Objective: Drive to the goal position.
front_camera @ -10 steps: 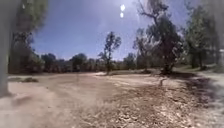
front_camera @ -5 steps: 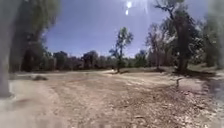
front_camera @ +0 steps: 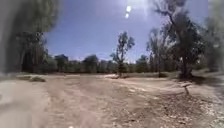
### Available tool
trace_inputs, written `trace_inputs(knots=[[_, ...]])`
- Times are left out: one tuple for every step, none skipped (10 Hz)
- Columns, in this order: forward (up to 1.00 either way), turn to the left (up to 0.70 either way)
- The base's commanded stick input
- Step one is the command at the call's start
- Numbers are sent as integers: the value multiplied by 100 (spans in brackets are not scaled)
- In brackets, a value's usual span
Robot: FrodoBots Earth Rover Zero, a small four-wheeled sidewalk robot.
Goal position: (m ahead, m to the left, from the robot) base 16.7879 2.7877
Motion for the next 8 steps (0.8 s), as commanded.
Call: trace_inputs(knots=[[85,5],[85,25],[85,34],[85,34],[85,16],[85,0],[85,0],[85,0]])
